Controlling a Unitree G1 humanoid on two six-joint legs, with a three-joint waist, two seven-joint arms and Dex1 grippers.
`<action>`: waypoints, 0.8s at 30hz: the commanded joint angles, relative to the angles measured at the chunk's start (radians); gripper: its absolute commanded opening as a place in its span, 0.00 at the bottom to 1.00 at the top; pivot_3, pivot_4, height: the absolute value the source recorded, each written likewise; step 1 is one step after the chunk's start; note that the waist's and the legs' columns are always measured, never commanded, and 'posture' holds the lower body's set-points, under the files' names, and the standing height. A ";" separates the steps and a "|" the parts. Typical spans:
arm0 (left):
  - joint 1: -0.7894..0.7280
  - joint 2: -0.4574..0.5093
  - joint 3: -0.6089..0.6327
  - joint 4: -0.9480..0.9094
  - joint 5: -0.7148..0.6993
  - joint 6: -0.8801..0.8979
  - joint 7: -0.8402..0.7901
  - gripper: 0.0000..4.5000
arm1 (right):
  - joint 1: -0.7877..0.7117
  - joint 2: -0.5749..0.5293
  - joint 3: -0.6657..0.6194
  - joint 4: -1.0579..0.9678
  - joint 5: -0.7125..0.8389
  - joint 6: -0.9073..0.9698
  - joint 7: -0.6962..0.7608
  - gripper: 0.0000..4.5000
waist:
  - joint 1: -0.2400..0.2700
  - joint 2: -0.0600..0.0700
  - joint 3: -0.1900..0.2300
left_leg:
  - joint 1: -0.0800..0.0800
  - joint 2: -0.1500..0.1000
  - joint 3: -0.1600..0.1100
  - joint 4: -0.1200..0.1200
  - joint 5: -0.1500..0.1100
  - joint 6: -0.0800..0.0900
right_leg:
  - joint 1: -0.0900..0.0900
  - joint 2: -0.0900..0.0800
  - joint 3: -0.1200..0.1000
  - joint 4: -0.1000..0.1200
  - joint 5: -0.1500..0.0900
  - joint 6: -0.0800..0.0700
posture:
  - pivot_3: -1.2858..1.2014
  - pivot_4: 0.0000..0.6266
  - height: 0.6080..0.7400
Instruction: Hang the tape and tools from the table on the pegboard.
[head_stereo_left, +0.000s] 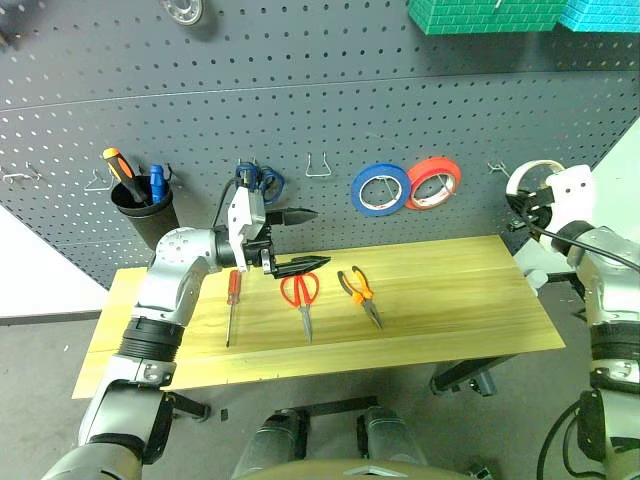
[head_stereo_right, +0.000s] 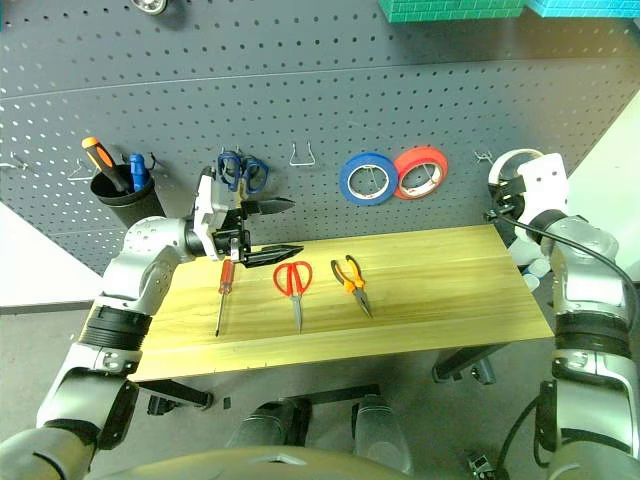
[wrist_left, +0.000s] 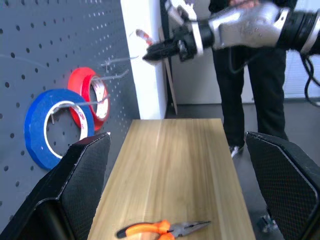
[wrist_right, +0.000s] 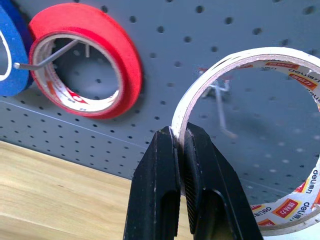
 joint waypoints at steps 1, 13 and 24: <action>-0.017 0.003 0.034 -0.047 -0.032 0.020 0.018 1.00 | -0.068 0.012 0.024 0.061 -0.022 -0.065 0.001 0.01 | 0.000 0.000 -0.001 | 0.001 0.000 0.000 0.000 0.000 0.000 | 0.000 0.000 0.000 0.000 0.000 0.000 | 0.48 0.05 1.00; -0.006 0.027 0.047 -0.086 -0.029 0.047 0.043 1.00 | -0.355 0.071 0.096 0.582 -0.120 -0.298 -0.079 0.01 | 0.000 0.000 -0.002 | 0.003 0.002 0.005 -0.001 0.001 -0.001 | -0.001 0.005 0.009 0.001 0.002 -0.001 | 0.49 0.07 1.00; 0.010 0.040 0.054 -0.145 -0.029 0.088 0.078 1.00 | -0.392 0.053 0.076 0.647 -0.106 -0.377 -0.032 0.71 | 0.001 0.000 -0.002 | 0.003 0.002 0.006 -0.001 0.001 -0.001 | -0.001 0.005 0.011 0.001 0.002 -0.001 | 0.50 0.08 1.00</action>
